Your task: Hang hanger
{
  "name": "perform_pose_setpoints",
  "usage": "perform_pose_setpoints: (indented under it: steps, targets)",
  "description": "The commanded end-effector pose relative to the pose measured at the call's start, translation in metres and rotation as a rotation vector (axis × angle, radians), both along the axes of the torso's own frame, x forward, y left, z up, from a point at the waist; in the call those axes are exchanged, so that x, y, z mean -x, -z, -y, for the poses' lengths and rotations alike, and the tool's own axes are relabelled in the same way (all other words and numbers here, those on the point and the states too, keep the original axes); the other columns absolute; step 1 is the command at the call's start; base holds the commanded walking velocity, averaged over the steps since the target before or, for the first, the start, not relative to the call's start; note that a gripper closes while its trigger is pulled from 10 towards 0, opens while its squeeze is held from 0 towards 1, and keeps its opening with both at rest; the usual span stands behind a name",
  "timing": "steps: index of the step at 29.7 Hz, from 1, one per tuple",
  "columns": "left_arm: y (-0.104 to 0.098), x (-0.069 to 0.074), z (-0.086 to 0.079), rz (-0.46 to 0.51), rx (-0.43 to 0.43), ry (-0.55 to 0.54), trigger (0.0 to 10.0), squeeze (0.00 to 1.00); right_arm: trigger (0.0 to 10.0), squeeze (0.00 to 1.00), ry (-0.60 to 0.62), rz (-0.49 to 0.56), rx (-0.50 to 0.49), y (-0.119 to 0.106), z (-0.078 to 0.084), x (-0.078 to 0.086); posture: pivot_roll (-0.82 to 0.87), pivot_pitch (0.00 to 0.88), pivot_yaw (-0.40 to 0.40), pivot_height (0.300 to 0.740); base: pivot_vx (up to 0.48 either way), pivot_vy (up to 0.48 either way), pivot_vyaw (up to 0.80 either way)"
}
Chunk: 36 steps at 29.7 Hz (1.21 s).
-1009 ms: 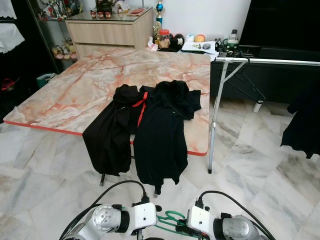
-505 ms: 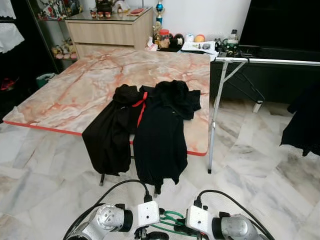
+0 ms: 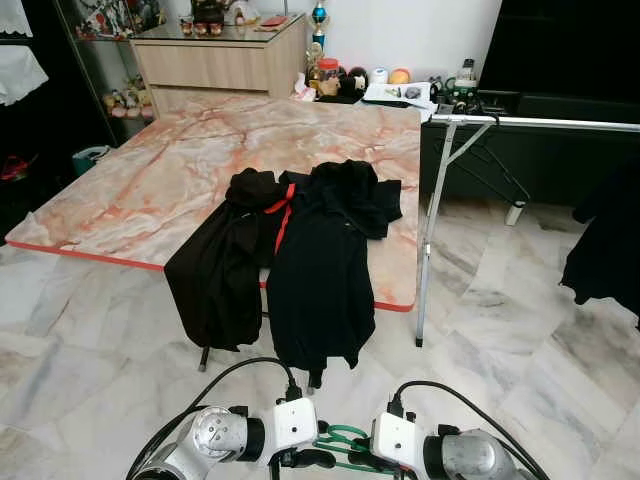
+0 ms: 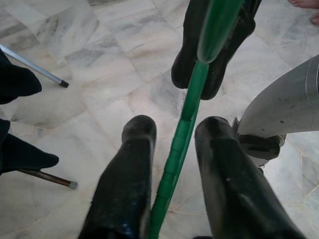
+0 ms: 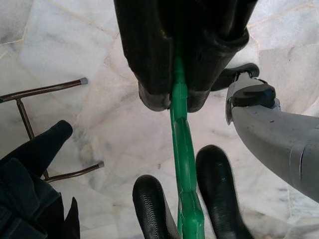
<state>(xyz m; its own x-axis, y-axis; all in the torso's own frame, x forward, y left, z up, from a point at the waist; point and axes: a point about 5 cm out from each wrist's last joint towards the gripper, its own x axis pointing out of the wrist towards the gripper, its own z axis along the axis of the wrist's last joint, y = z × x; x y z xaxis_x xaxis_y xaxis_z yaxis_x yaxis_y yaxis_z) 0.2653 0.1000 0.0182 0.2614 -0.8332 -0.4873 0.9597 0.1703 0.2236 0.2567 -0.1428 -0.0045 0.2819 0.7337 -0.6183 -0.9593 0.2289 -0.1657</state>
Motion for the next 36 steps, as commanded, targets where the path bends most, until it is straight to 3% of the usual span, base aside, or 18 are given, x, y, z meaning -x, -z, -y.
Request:
perform_pose_setpoints:
  steps: [1, 17, 18, 19, 20, 21, 22, 23, 29, 36]
  targets:
    - [0.002, 0.001, 0.000, -0.009, -0.005, 0.013, 0.0, 0.00, 10.0, 0.00, 0.024, 0.016, 0.000, -0.001, 0.001, -0.002, 0.08, 0.034, 0.011, 0.740, 0.000, 0.000, 0.00]
    - [0.004, 0.002, 0.000, -0.020, -0.008, 0.012, 0.0, 0.00, 10.0, 0.00, 0.043, 0.023, 0.014, 0.000, 0.004, -0.002, 0.07, 0.032, 0.011, 0.740, 0.000, 0.000, 0.00]
    - [0.004, 0.002, 0.001, -0.020, -0.008, 0.013, 0.0, 0.00, 10.0, 0.11, 0.045, 0.018, 0.013, 0.000, 0.005, -0.002, 0.07, 0.032, 0.011, 0.740, 0.000, 0.000, 0.00]
    - [0.004, 0.002, 0.001, -0.020, -0.008, 0.013, 0.0, 0.00, 10.0, 0.11, 0.045, 0.018, 0.013, 0.000, 0.005, -0.002, 0.07, 0.032, 0.011, 0.740, 0.000, 0.000, 0.00]
    - [0.004, 0.002, 0.002, -0.019, -0.007, 0.018, 0.0, 0.00, 10.0, 0.49, 0.046, 0.012, 0.011, 0.000, 0.005, -0.002, 0.07, 0.031, 0.010, 0.740, 0.000, 0.000, 0.00]
    - [0.003, 0.002, 0.003, -0.017, -0.007, 0.022, 0.0, 0.00, 10.0, 0.63, 0.048, -0.004, -0.001, 0.001, 0.005, -0.001, 0.07, 0.031, 0.010, 0.740, 0.000, 0.000, 0.00]
    - [0.003, 0.002, 0.003, -0.017, -0.007, 0.022, 0.0, 0.00, 10.0, 0.63, 0.048, -0.004, -0.001, 0.001, 0.005, -0.001, 0.07, 0.031, 0.010, 0.740, 0.000, 0.000, 0.00]
    - [0.003, 0.002, 0.003, -0.016, -0.009, 0.023, 0.0, 0.00, 10.0, 0.97, 0.046, -0.026, -0.013, 0.001, 0.005, 0.000, 0.07, 0.029, 0.010, 0.740, 0.000, 0.000, 0.00]
    - [0.005, 0.002, -0.001, -0.012, -0.035, 0.024, 0.0, 0.00, 10.0, 1.00, -0.024, -0.125, -0.007, 0.006, 0.008, 0.010, 0.07, 0.027, 0.010, 0.740, 0.000, 0.000, 0.00]
    - [0.005, 0.001, -0.002, 0.000, -0.045, 0.017, 0.0, 0.00, 10.0, 1.00, -0.068, -0.149, 0.053, 0.009, 0.012, 0.013, 0.07, 0.015, 0.010, 0.740, 0.000, 0.000, 0.00]
